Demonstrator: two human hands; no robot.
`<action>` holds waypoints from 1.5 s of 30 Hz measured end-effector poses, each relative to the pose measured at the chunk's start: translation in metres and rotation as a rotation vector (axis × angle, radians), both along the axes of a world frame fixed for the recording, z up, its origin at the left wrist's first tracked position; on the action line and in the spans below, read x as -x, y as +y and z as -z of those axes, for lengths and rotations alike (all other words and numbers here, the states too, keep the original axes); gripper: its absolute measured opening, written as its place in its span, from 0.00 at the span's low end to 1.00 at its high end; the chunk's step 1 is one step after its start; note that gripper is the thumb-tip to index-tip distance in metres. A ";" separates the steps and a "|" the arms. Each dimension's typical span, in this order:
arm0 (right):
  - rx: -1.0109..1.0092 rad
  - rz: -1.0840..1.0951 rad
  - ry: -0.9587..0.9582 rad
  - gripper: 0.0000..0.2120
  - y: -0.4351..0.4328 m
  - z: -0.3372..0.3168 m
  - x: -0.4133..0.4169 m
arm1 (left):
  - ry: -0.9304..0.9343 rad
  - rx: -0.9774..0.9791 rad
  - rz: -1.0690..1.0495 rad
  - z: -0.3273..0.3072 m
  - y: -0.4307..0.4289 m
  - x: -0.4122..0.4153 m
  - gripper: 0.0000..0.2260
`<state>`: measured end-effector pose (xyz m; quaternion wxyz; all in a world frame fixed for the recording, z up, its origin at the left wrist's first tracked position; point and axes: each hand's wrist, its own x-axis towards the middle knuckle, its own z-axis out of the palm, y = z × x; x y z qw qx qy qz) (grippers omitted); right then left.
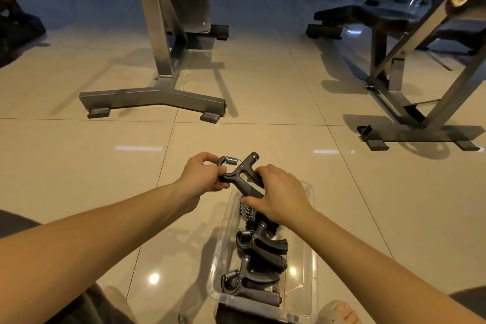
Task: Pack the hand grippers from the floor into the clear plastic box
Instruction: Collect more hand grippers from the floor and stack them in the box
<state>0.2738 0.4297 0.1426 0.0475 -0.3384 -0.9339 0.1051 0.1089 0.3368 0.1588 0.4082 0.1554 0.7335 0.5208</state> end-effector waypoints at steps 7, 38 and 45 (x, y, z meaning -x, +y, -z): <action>0.126 0.065 -0.032 0.24 0.023 0.024 -0.022 | 0.627 0.237 0.589 0.029 -0.004 0.001 0.22; 0.443 0.193 -0.262 0.32 -0.012 0.161 -0.052 | 1.114 0.305 1.298 0.103 -0.034 0.017 0.59; 0.472 0.298 -0.184 0.33 -0.022 0.157 -0.054 | 1.127 0.293 1.283 0.101 -0.037 0.016 0.57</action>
